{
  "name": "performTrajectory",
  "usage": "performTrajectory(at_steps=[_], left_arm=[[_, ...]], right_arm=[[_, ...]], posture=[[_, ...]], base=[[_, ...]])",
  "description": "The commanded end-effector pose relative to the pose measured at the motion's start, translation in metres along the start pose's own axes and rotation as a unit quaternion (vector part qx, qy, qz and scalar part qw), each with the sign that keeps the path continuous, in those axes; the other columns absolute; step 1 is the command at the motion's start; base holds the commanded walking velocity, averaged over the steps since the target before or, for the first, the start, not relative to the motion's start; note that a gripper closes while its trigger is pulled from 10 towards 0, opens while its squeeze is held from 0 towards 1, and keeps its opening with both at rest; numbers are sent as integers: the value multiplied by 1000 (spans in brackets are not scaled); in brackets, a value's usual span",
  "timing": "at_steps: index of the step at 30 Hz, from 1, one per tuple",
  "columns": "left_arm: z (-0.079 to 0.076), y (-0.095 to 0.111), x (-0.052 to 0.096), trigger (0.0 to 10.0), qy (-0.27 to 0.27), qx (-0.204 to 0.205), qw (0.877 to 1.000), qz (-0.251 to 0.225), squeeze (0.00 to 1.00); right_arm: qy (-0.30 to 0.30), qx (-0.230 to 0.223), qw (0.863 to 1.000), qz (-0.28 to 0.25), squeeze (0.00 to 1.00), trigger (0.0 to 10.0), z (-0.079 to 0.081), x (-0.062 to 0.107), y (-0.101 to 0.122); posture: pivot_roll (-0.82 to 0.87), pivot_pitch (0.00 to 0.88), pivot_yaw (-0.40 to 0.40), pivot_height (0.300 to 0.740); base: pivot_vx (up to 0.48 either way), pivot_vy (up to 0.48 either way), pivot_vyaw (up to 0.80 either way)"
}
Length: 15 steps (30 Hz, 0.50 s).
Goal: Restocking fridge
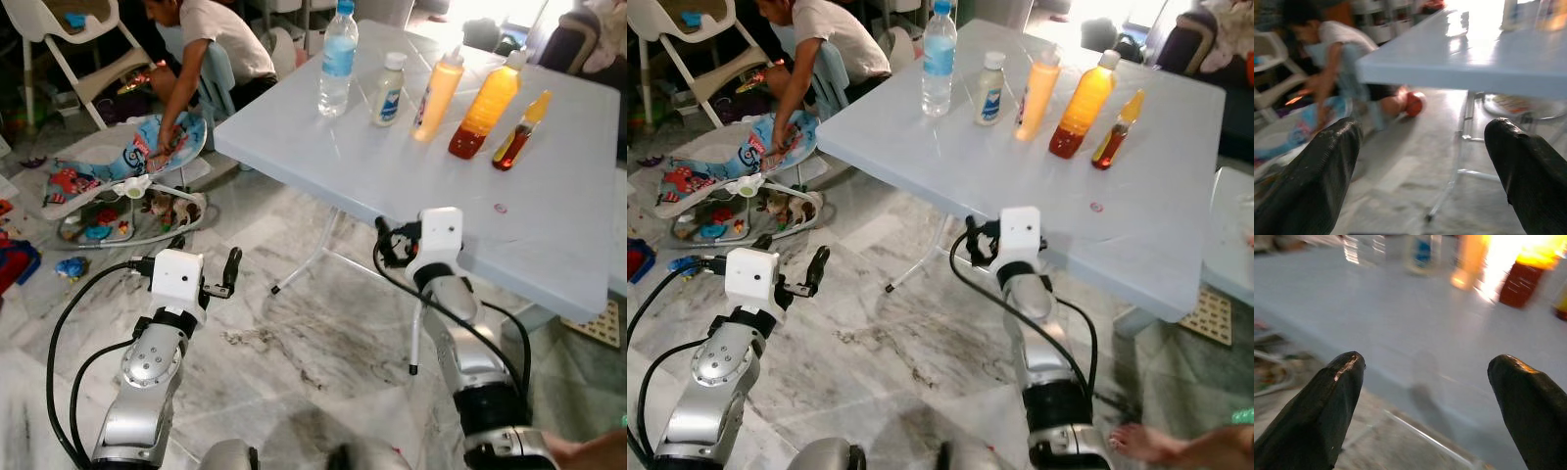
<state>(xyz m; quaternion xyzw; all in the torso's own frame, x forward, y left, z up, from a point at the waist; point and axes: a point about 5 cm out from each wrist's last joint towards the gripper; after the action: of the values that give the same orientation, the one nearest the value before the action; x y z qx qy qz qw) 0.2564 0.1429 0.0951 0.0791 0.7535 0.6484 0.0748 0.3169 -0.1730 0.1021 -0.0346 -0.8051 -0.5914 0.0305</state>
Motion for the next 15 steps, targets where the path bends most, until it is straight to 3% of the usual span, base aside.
performTrajectory(at_steps=[1,15], left_arm=[[7,2,2,10000,6,-11,1000,-1,0],[6,1,2,10000,6,-7,1000,1,0]], right_arm=[[9,-15,1000,-5,0,10000,5,-3,6],[38,-20,999,-28,0,10000,12,-2,11]], posture=[[34,110,-55,740],[33,110,-58,740]], base=[[458,0,0],[439,0,0]])
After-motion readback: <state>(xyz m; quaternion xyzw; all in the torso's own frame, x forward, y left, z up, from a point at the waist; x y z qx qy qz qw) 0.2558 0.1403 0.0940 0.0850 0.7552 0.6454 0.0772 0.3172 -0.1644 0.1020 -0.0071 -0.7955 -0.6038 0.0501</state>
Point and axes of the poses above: a point about 5 cm out from each wrist's last joint towards the gripper, its own x axis pointing back from the gripper into the wrist, its own y axis along the axis of the wrist's last joint, z = x × y, and after that the axes turned 15 degrees about x, right-handed
